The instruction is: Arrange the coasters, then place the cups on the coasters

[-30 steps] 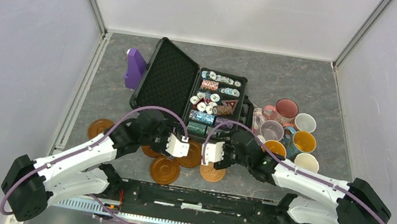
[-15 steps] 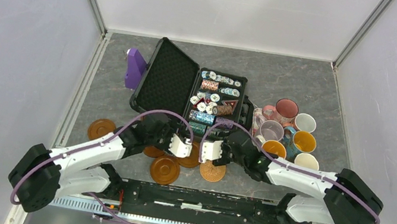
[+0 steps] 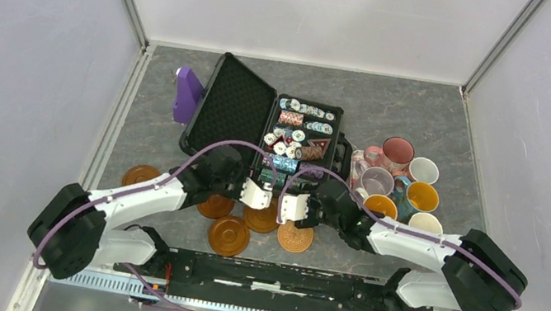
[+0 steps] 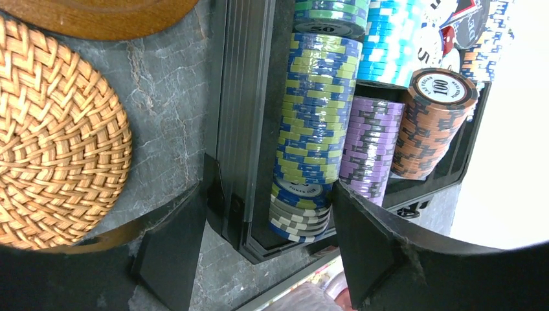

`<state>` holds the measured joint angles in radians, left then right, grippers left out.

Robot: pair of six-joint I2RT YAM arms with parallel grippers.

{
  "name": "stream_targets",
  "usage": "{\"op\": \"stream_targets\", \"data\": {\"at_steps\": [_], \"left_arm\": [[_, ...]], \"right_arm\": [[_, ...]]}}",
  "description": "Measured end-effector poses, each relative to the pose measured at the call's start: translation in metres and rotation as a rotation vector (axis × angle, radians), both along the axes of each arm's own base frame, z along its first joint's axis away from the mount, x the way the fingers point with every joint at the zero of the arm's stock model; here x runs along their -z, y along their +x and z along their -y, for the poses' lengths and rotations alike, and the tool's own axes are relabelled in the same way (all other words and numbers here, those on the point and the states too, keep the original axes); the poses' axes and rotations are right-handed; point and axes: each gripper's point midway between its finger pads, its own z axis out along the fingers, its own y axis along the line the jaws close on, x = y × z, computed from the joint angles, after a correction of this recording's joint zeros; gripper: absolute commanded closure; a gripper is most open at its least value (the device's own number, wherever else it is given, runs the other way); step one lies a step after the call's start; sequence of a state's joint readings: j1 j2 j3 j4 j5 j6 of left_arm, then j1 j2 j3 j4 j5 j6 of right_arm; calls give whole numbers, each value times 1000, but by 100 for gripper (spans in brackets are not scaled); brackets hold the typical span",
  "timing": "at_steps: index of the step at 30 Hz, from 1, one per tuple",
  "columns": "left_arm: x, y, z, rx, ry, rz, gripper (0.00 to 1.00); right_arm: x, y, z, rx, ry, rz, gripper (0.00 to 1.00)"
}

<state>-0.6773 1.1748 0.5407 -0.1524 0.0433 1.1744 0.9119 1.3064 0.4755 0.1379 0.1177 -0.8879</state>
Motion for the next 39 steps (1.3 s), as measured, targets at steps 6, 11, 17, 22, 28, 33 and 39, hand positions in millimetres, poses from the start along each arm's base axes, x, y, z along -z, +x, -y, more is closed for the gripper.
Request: {"op": "stream_targets", "data": {"at_steps": [6,11,17,22,28,33,39], "left_arm": [[13,6,-1,-17,7,-80,44],[10,26,-2,-55,-5,-69,45],[8,53,1,-96,-22,-53,45],[8,71,4,-125,-29,-59,45],[8,104,10,-156,-42,-41,45],[7,134,15,-201,-73,-36,44],[7,165,18,-239,-93,-26,44]], "right_arm": [[3,5,-1,8,33,-45,30],[2,25,1,40,53,-28,32],[0,52,6,85,55,7,32],[-1,72,9,117,47,14,33],[-5,105,16,180,45,40,33],[-11,135,23,246,50,72,33],[-15,171,34,320,58,107,34]]}}
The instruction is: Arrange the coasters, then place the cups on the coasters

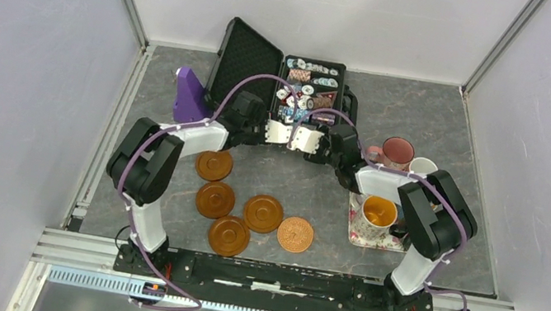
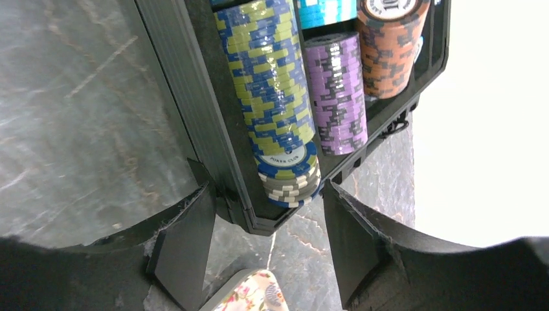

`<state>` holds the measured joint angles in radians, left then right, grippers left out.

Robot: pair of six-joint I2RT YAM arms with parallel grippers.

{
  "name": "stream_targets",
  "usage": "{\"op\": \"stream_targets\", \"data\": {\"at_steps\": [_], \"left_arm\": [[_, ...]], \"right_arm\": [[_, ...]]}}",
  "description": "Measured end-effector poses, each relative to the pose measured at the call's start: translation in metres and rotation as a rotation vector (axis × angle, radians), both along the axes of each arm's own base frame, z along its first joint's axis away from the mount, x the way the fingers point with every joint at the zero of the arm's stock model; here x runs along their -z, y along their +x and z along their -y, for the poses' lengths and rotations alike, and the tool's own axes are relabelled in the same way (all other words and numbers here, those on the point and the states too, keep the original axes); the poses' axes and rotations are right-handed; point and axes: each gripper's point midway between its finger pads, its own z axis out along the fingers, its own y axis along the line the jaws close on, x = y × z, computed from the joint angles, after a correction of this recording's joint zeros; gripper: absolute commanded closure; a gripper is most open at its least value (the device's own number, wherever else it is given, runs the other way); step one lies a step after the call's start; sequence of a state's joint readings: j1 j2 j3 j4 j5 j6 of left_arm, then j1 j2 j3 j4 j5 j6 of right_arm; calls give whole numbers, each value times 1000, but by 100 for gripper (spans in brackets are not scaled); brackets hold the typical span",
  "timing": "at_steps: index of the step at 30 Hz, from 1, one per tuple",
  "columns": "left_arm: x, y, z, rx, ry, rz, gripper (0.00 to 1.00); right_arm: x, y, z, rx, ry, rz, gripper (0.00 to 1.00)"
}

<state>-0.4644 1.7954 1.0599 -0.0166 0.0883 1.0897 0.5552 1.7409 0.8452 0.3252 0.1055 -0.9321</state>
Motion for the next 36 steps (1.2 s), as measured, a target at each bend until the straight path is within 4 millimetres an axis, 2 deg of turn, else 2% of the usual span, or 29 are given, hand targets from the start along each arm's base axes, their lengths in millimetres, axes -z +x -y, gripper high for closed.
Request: {"op": "stream_targets", "data": {"at_steps": [7,15,22,25,26,28,29,31,33,36], "left_arm": [[-1,24,2,-18,-14,28,43],[-4,47,-3,-47,-23,49,35],[-12,55,-10,-111,-70,33,21],[-23,50,-13,-149,-106,-4,15],[-31,47,-15,-161,-121,-10,14],[-62,42,-17,-180,-174,4,11],[-85,36,-17,-183,-211,19,7],[-129,25,-17,-180,-279,52,5],[-172,8,-17,-170,-351,82,4],[-214,-26,-21,-155,-423,84,3]], "right_arm": [[-4,27,10,58,-4,28,33],[-6,45,7,74,-5,45,33],[-13,50,4,81,6,38,22],[-27,47,3,81,25,35,14],[-37,44,2,76,40,39,13],[-60,37,-1,62,78,50,9],[-80,31,-4,47,114,66,8],[-109,21,-9,20,170,87,7],[-139,8,-15,-18,236,106,7],[-169,-14,-21,-76,314,103,6]]}}
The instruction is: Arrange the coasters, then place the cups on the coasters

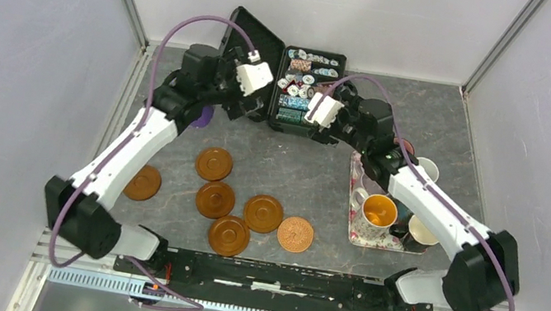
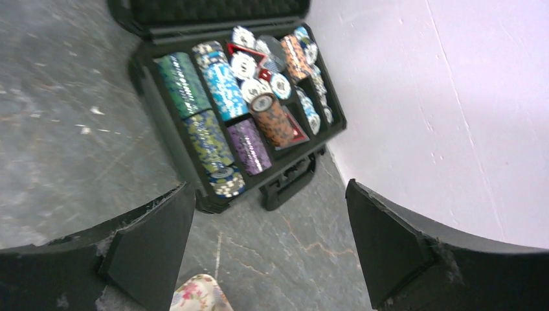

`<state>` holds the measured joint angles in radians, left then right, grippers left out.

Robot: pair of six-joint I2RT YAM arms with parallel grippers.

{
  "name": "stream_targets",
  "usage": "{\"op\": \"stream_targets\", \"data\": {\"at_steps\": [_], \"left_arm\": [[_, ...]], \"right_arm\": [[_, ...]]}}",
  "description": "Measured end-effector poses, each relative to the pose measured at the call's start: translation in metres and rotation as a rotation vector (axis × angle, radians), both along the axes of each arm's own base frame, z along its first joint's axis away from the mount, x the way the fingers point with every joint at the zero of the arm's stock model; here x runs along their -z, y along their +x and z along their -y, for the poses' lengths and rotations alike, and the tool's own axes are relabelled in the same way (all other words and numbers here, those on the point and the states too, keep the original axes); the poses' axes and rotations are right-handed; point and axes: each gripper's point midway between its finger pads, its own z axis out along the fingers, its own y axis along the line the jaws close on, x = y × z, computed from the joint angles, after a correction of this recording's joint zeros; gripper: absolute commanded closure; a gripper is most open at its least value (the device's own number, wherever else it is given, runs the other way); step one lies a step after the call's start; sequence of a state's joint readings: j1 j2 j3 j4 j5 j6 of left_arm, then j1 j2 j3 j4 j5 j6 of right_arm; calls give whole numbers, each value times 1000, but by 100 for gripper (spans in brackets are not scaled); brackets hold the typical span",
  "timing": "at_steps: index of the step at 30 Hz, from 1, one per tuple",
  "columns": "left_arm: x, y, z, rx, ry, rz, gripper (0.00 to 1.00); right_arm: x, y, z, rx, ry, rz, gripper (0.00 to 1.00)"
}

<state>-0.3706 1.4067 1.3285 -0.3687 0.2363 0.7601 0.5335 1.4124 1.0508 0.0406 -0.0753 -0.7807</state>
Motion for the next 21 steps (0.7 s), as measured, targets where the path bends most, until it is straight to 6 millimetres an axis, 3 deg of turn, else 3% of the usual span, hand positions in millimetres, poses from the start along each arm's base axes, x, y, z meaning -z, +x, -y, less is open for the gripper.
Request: {"op": "stream_targets", "data": {"at_steps": [3,6,9,16,21], "left_arm": [[-8,-33,-8,9,-25,-51,2],[11,-63,-22,7,-19,-155,3],[43,-94,-47,-34,-5,-286,3],[111,-159,-114,-220,4,-526,3],[149,-186,-159,-384,-2,-637,4]], "right_arm": [[-11,-22,-6,-62,46,-36,6],[-7,-44,-12,-120,73,-89,6],[15,-70,-21,-185,78,-181,6],[101,-138,-44,-322,1,-426,8],[129,-160,-70,-390,-29,-508,10]]}}
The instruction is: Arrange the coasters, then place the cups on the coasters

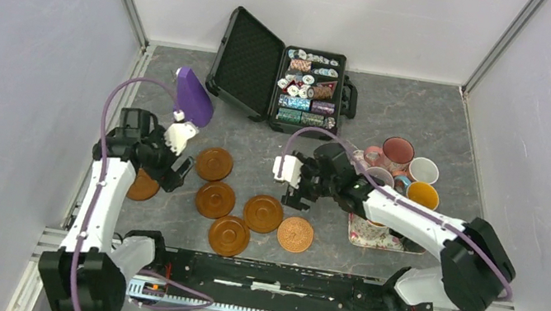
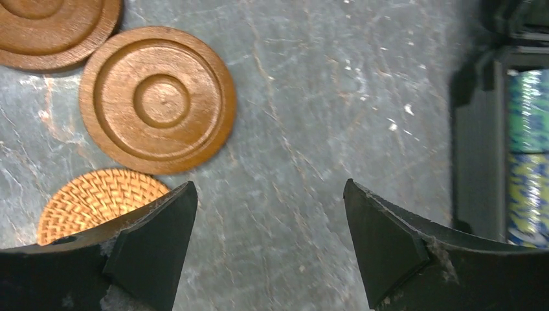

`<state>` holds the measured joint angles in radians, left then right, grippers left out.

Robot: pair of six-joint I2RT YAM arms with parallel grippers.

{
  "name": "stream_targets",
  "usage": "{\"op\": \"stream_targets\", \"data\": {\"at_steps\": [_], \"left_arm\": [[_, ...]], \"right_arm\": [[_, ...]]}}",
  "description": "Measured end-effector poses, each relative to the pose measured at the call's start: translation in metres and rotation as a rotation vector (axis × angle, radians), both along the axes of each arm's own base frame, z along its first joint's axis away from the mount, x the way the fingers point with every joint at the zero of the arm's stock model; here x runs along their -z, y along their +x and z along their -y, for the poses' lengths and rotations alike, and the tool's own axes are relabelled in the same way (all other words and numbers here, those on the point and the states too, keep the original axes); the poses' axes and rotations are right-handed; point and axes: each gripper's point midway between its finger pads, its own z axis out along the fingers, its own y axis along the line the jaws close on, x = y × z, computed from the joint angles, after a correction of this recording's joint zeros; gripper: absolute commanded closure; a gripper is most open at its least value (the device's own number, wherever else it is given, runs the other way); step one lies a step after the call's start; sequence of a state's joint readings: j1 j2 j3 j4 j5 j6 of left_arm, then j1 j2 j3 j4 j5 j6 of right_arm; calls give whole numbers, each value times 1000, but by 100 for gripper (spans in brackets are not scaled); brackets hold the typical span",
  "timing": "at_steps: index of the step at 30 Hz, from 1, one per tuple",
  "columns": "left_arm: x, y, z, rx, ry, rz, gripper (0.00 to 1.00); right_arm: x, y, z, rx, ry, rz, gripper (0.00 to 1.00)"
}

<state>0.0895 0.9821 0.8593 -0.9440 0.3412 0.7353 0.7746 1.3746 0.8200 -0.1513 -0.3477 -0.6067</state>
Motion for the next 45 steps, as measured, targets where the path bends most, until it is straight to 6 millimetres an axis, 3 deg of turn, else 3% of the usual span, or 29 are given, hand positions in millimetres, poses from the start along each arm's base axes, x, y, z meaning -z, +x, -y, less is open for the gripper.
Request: {"op": "stream_targets", "data": {"at_steps": [4,8,18,23,32,39,45], "left_arm": [[24,-10,-34,-135,0,-84,5],[41,-10,-63,-227,-2,-130,7],[79,-10,-120,-365,-24,-204,10],[83,-5,-131,-361,-4,-180,10],[89,4,-139,-358,8,-162,10],[103,0,-137,-324,-1,-200,16],[108,9,-141,-304,-3,-195,20]], "right_arm": [[21,-9,-21,-25,-13,-59,13],[29,-2,-48,-6,5,-81,15],[2,49,-136,98,128,15,20],[-1,67,-172,125,166,46,20],[27,87,-207,166,155,38,19],[41,99,-221,176,149,44,19],[61,100,-218,173,108,46,24]]}}
